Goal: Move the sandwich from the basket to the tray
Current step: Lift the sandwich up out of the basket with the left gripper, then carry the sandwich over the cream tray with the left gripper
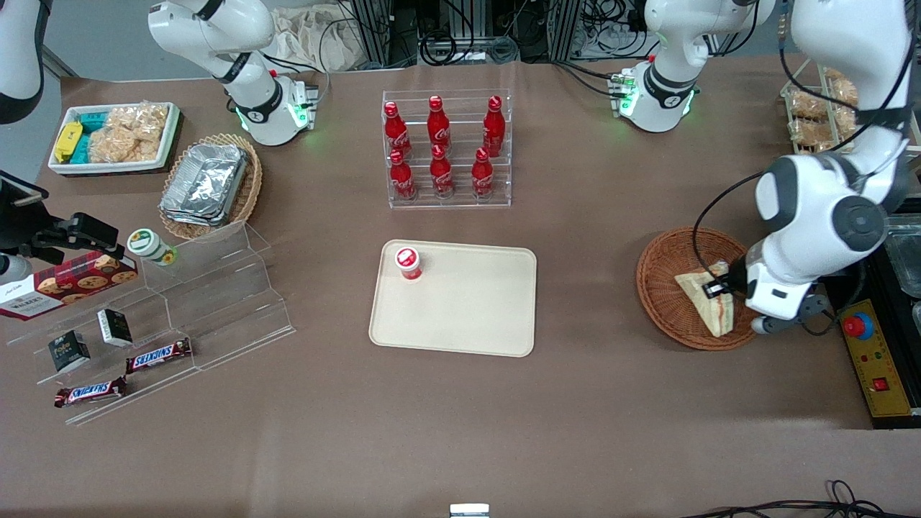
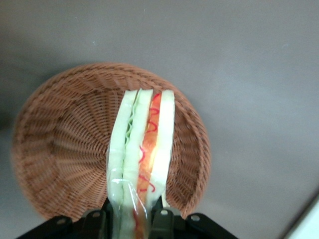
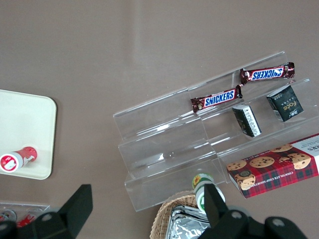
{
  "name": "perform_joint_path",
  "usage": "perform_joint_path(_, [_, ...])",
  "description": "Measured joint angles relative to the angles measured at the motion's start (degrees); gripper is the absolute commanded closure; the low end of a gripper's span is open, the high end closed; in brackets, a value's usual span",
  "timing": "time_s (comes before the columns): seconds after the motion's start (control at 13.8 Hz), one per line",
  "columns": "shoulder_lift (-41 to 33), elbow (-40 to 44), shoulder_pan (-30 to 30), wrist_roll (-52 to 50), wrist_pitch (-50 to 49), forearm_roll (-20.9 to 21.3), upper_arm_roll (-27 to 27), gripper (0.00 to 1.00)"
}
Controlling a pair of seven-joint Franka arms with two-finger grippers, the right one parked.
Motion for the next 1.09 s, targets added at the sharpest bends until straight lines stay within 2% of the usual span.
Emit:
perform_joint_path(0.29, [-2.92, 15.30, -0.08, 0.49, -18.63, 0.98, -2.10, 0.68])
perform_joint_path(0.58, [-4.69, 27.20, -0.28, -0.09, -34.23, 4.05, -9.08, 0.67])
perform_joint_path(0.8, [-5.95, 31.11, -0.49, -7.36, -39.49, 4.22, -17.51, 0.68])
perform_joint_path(0.95, [-5.57, 31.22, -0.74, -16.38, -39.59, 4.47, -25.70, 0.68])
perform_joint_path(1.09, [-3.65, 31.00, -1.57, -24.38, -38.40, 6.69, -32.75, 0.68])
